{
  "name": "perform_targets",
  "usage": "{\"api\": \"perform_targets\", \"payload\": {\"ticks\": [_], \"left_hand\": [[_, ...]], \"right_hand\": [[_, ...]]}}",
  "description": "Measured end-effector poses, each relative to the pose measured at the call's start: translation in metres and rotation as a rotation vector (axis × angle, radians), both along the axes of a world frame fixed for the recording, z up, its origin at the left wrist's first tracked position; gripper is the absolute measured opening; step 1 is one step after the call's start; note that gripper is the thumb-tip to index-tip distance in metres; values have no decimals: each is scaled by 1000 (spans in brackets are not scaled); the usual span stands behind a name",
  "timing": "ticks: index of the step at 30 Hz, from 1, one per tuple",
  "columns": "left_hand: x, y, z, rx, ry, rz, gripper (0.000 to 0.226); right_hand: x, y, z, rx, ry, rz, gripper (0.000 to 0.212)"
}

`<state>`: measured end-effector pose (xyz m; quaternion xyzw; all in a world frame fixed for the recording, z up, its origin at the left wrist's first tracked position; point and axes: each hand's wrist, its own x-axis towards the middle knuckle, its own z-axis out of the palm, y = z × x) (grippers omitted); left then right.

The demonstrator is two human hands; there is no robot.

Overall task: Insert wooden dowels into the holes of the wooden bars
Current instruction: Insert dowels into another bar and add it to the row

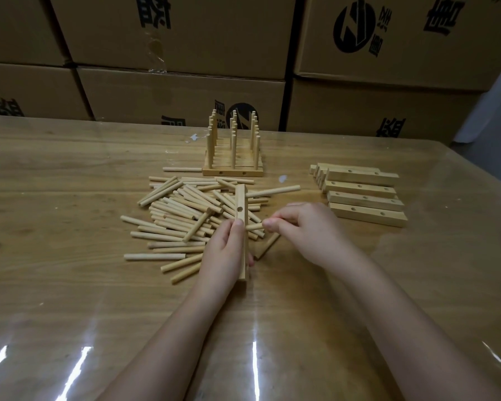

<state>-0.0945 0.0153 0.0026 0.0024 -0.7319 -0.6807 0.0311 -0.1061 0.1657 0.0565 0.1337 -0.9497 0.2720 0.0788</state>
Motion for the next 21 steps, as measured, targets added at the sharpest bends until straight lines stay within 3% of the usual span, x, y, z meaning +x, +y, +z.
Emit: {"api": "perform_targets", "payload": {"ticks": [9, 17, 19, 21], "left_hand": [[0, 1, -1, -34, 19, -3, 31], [0, 1, -2, -75, 73, 5, 29], [-1, 0, -2, -46, 44, 19, 30], [-2, -1, -2, -26, 27, 22, 31]], "right_hand": [[1, -1, 1, -85, -178, -58, 24], [4, -1, -1, -287, -353, -117, 27], [8, -7, 0, -198, -278, -132, 30], [9, -12, 2, 152, -30, -130, 34]]}}
